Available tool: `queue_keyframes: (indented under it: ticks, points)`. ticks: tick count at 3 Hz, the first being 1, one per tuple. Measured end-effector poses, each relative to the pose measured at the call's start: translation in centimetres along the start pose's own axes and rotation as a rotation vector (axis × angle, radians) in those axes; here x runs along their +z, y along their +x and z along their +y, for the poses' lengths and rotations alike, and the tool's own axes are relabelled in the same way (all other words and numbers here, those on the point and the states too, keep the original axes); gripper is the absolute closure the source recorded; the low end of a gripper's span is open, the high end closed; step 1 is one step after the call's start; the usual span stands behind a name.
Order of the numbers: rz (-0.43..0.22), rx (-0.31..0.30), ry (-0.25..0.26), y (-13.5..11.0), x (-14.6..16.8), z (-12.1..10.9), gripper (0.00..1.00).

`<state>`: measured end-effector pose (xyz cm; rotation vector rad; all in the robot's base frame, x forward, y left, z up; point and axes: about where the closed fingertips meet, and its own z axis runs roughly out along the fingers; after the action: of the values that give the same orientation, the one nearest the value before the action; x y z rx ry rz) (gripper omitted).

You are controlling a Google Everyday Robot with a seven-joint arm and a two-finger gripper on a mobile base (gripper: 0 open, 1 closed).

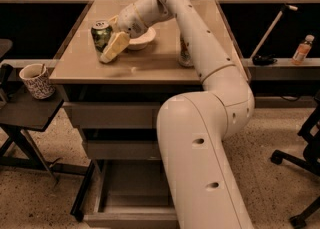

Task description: Place green can into bottom drawer

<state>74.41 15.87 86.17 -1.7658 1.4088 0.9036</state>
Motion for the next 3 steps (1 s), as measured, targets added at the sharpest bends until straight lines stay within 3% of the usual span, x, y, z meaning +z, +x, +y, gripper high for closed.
queue_keyframes:
  ticks: [3]
  points:
    - [0.001, 0.008, 0.012, 0.07, -0.21, -0.14, 0.89]
